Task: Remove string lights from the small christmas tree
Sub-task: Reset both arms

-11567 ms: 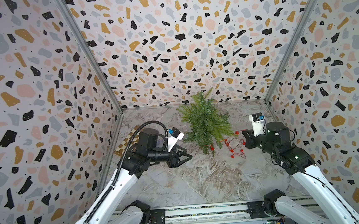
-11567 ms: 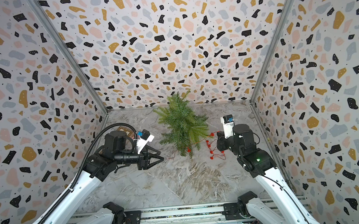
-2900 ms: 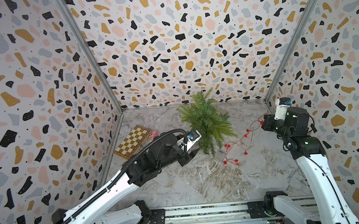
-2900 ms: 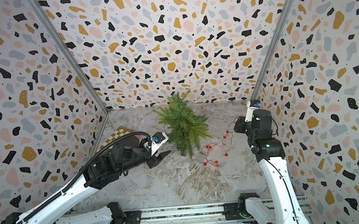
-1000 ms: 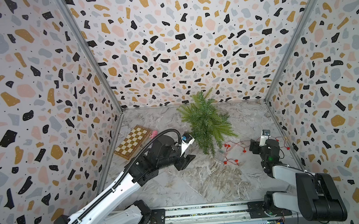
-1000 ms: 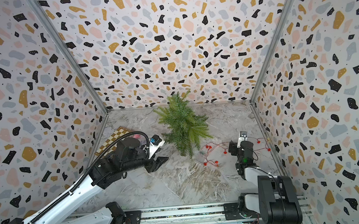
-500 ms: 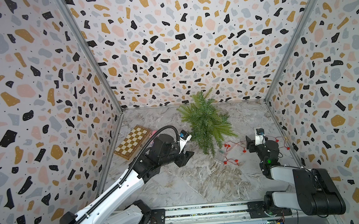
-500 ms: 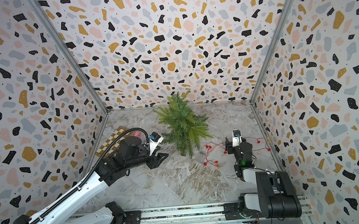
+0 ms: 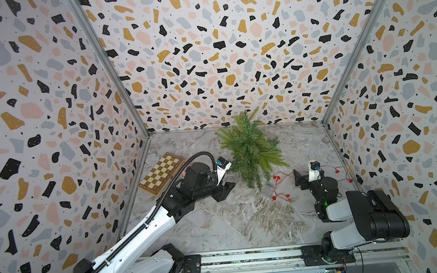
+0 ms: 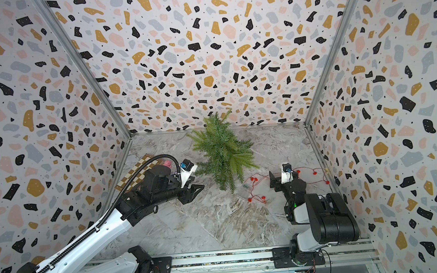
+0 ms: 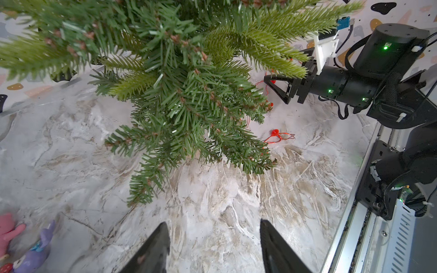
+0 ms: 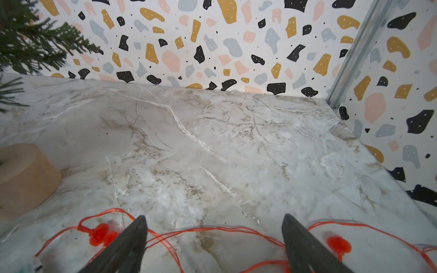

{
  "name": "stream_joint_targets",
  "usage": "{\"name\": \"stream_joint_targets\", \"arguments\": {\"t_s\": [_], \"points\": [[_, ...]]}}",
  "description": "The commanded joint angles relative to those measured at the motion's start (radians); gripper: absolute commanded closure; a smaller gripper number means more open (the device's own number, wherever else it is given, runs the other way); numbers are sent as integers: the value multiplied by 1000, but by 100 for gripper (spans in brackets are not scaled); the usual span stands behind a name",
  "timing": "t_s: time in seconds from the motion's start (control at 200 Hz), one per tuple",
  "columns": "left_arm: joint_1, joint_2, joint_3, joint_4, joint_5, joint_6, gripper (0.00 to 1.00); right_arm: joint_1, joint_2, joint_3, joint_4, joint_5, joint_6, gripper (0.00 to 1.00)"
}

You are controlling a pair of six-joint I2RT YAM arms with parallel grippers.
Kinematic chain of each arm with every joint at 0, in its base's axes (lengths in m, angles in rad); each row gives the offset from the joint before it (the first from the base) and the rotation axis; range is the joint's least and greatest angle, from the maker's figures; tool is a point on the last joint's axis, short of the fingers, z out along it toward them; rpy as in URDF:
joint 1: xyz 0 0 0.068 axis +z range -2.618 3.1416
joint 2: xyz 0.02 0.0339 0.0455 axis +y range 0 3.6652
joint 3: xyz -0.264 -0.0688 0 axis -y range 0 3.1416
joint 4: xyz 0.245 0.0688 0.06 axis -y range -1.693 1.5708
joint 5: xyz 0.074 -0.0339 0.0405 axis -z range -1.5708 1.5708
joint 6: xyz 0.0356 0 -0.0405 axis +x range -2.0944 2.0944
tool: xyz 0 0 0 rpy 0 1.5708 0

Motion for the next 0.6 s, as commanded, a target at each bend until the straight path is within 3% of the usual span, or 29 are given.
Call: {"name": "stream_joint_targets", "arguments": {"t_s": [0.0,0.02,0.09,0.33,0.481,0.596], "points": [[9,-4,-28,64,14,-19,40,2,-2,43,9,34,26,5],[11,-4,-34,73,12,-22,40,5,-1,53,-8,47,28,0],[15,-7,-61,108,-10,-38,40,29,3,75,-42,100,16,1],[30,-31,-114,177,-58,-91,40,38,3,78,-47,108,9,1],[65,-56,-137,164,-243,-182,39,53,1,81,-57,136,3,1],[97,-87,-172,180,-324,-221,38,58,2,83,-61,146,1,1]]}}
